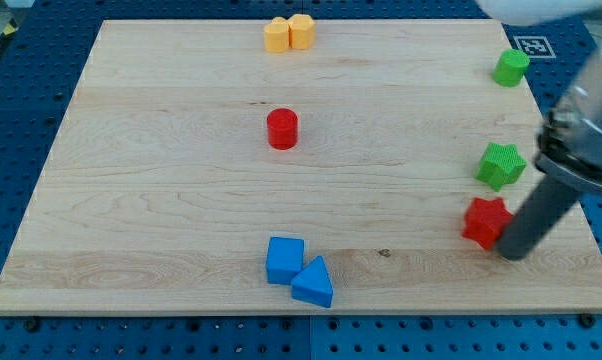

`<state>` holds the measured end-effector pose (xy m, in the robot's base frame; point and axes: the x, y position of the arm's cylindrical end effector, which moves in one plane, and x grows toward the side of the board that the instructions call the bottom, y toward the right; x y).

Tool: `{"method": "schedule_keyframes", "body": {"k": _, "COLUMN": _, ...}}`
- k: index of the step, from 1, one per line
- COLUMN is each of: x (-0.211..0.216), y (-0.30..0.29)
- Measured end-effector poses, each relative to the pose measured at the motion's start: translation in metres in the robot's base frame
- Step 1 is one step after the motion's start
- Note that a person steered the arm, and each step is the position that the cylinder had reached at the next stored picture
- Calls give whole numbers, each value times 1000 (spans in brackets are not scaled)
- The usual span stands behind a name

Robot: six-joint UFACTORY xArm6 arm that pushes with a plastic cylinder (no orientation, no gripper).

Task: Push the red star to the center of the board

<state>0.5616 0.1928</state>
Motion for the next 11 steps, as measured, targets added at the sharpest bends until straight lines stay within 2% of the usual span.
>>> {"method": "schedule_keyframes", "body": {"k": 2, "x": -54, "y": -77}}
{"method": "schedule_keyframes", "body": {"k": 3, "x": -59, "y": -66}}
{"method": "schedule_keyframes", "body": {"k": 4, "x": -31, "y": -34}}
{"method": "schedule_keyframes", "body": {"k": 7, "x": -84, "y": -28}}
{"method": "schedule_keyframes", "body": {"k": 10, "x": -153, "y": -127}}
{"method": "schedule_keyframes", "body": {"k": 11, "x": -157, "y": -152}}
